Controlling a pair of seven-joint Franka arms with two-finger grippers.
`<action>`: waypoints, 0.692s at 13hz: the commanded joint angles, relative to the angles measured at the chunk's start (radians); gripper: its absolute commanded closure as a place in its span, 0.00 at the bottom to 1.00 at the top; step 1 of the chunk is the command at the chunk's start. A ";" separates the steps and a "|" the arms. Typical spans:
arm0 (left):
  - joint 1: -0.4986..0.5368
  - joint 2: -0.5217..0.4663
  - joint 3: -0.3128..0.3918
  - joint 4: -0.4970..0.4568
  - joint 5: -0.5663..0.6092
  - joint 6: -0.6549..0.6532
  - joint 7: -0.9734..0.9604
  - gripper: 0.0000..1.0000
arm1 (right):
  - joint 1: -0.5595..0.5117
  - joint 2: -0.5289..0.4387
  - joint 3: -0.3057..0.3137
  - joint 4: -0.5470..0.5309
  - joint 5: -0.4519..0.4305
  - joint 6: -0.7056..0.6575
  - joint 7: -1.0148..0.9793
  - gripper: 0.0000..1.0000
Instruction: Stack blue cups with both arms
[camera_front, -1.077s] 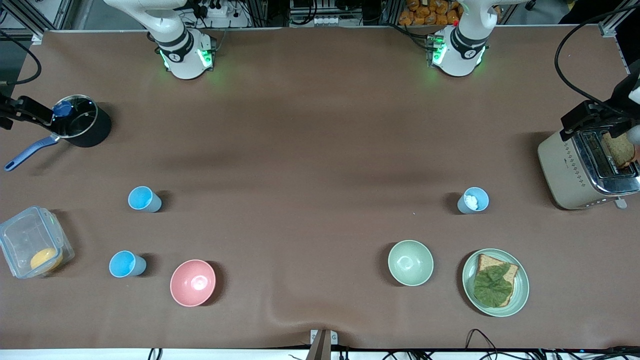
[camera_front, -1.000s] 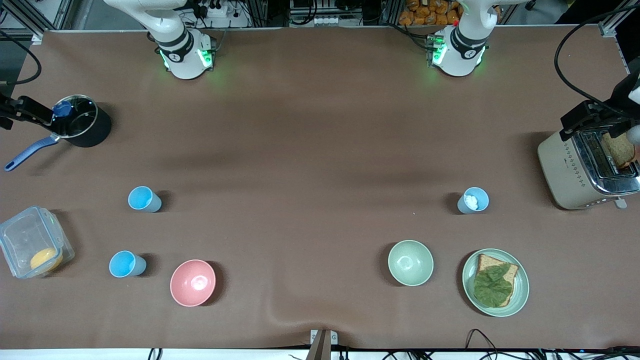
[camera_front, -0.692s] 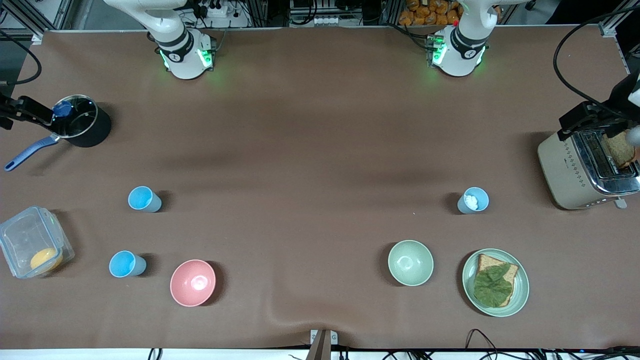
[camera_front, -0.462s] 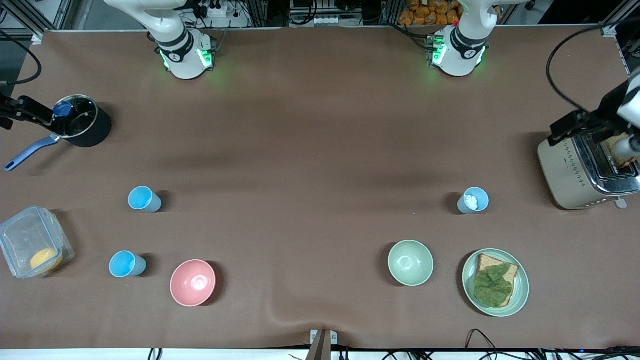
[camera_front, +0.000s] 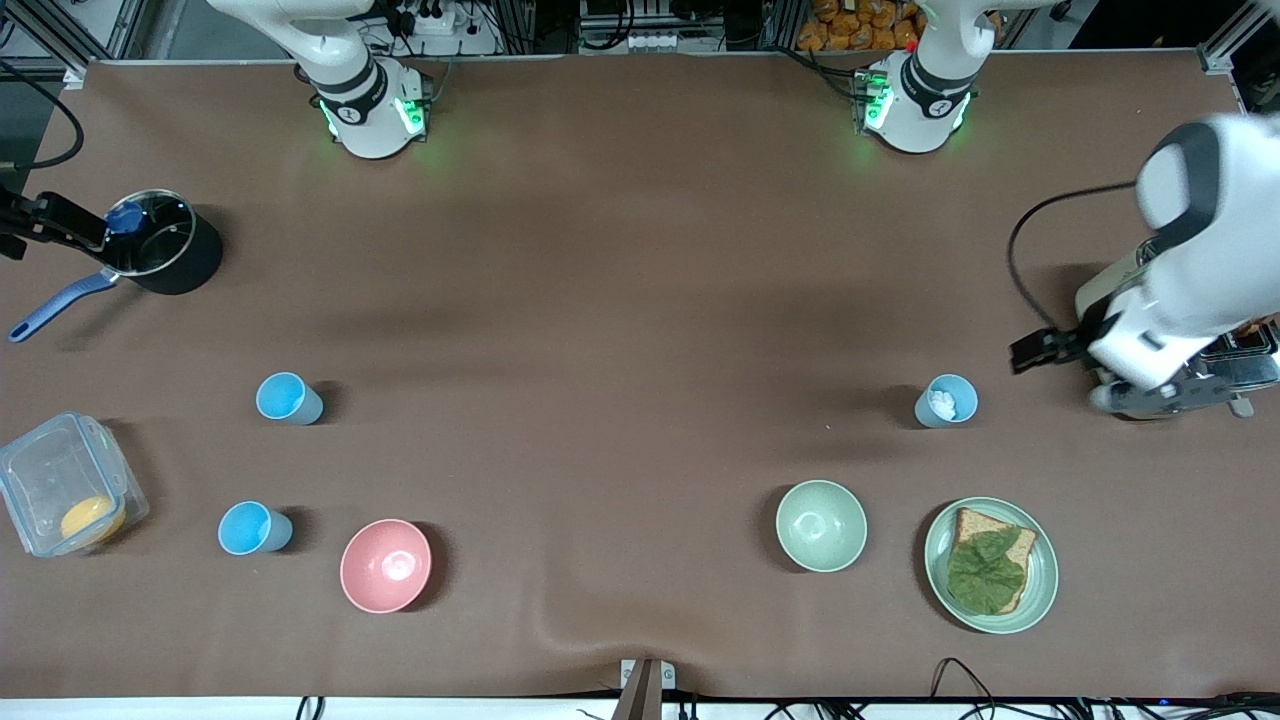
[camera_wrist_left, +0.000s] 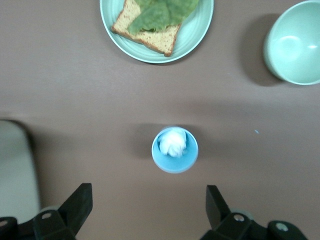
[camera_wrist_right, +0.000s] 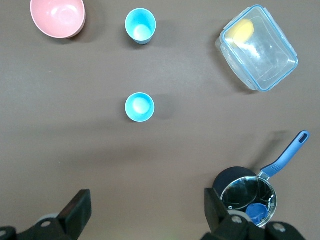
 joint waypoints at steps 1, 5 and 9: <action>0.003 0.007 0.000 -0.150 -0.010 0.191 -0.010 0.00 | -0.012 0.013 0.009 0.020 0.003 -0.010 0.009 0.00; 0.004 0.142 0.000 -0.135 -0.011 0.229 -0.010 0.00 | -0.012 0.068 0.009 0.071 0.003 -0.011 0.006 0.00; 0.021 0.218 0.000 -0.080 -0.014 0.240 -0.005 0.29 | -0.094 0.148 0.004 0.080 0.064 -0.013 0.003 0.00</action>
